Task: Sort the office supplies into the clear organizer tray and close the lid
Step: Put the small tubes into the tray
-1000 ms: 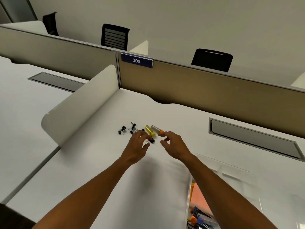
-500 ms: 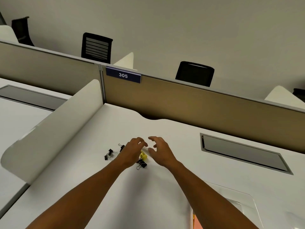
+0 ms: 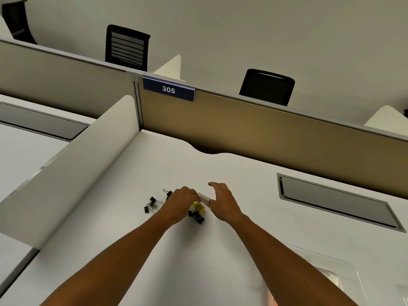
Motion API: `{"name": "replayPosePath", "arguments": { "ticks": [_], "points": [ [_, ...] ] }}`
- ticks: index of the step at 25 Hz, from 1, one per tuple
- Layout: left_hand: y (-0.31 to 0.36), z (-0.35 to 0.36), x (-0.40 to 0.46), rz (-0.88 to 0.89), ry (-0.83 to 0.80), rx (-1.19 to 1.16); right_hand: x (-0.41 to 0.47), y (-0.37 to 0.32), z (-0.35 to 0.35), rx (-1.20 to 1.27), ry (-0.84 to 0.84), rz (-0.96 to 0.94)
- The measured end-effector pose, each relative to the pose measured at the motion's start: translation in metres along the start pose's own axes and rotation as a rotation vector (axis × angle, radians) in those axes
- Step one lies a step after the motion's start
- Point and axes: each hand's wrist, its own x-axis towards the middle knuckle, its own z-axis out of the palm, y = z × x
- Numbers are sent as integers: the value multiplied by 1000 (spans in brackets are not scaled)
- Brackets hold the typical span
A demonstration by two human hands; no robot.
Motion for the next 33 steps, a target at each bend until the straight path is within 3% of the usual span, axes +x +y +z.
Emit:
{"name": "replayPosePath", "arguments": {
  "ticks": [7,15,21,26,33],
  "points": [
    [0,13,5,100,-55,43,11,13,23,-252,-169,-22],
    [-2,22,14,82,-26,123,10,28,42,-332,9,13],
    [-10,17,16,45,70,2,11,21,36,44,82,138],
    [7,-4,-5,-216,203,-479,-16,5,8,399,155,193],
    [47,-40,-62,-372,388,-684,-78,-2,-34,721,235,163]
  ]
}}
